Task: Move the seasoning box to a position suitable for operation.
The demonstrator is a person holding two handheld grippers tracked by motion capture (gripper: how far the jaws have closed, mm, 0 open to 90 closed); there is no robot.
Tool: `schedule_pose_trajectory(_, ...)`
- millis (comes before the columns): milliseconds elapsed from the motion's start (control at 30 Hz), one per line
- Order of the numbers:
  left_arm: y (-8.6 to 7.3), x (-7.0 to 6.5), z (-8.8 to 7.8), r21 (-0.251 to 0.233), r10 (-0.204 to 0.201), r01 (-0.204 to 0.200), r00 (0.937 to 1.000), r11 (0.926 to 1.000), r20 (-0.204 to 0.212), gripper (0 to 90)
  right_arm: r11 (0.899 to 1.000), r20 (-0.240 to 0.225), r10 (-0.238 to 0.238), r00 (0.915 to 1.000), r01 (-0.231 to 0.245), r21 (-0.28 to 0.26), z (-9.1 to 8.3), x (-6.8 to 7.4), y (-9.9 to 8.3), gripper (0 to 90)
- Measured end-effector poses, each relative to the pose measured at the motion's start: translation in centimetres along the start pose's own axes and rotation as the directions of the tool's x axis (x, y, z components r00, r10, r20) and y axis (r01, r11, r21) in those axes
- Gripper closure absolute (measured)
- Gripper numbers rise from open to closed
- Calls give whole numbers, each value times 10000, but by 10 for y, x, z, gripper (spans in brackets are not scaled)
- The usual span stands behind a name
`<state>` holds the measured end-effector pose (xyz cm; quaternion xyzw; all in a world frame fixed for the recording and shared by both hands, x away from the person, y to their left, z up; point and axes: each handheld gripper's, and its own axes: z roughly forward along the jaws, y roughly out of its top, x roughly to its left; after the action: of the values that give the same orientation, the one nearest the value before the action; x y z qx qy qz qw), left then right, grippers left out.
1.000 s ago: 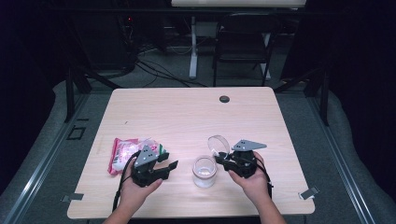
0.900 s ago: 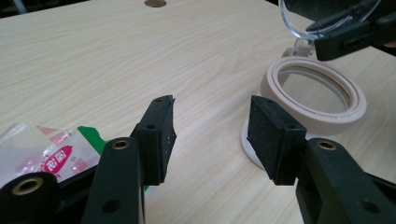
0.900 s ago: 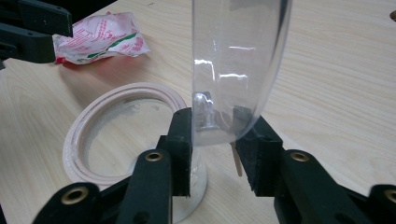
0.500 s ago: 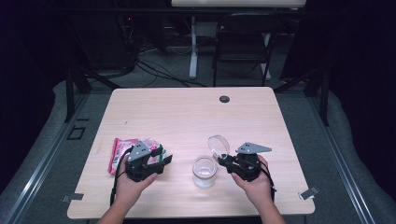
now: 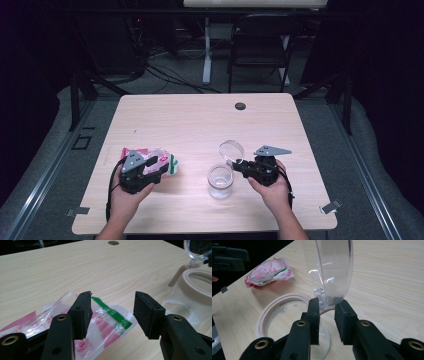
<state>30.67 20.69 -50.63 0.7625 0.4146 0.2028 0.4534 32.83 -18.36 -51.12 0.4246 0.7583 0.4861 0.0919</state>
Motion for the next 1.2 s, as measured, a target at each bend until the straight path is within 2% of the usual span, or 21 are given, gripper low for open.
schedule_pose_trajectory(133, -5, 6, -3, 35, -106, 107, 9997, 9999, -218, 489, 9999, 85, -91, 9999, 90, 70, 2, -1, 3, 732)
schedule_pose_trajectory(333, -10, 6, -3, 60, 101, -99, 9994, 9999, -343, 486, 10000, 98, 52, 9999, -52, 45, 3, -2, 4, 685)
schedule_pose_trajectory(500, -13, -2, 3, 349, 789, -774, 9959, 9964, -436, 445, 9998, -33, 181, 9998, -181, 54, 2, -4, 5, 634)
schedule_pose_trajectory(700, -16, -11, 13, 806, 1269, -1245, 9916, 9889, -259, 428, 10000, 113, 77, 9999, -78, 41, 1, -2, 3, 576)
schedule_pose_trajectory(800, -16, -15, 17, 770, 1495, -1476, 9886, 9860, -194, 417, 10000, 232, 86, 9997, -87, 17, -1, -1, 2, 562)
schedule_pose_trajectory(933, -14, -20, 21, 674, 1918, -1886, 9804, 9797, -451, 389, 9999, 235, 128, 9996, -126, -80, -5, -1, -1, 552)
schedule_pose_trajectory(1133, -13, -21, 29, 1239, 1788, -1722, 9829, 9772, -440, 353, 9993, 272, 253, 9993, -244, -297, -13, -3, -4, 549)
schedule_pose_trajectory(1200, -13, -21, 32, 1425, 1868, -1779, 9810, 9737, -521, 335, 9987, 301, 274, 9992, -261, -429, -16, -2, -5, 548)
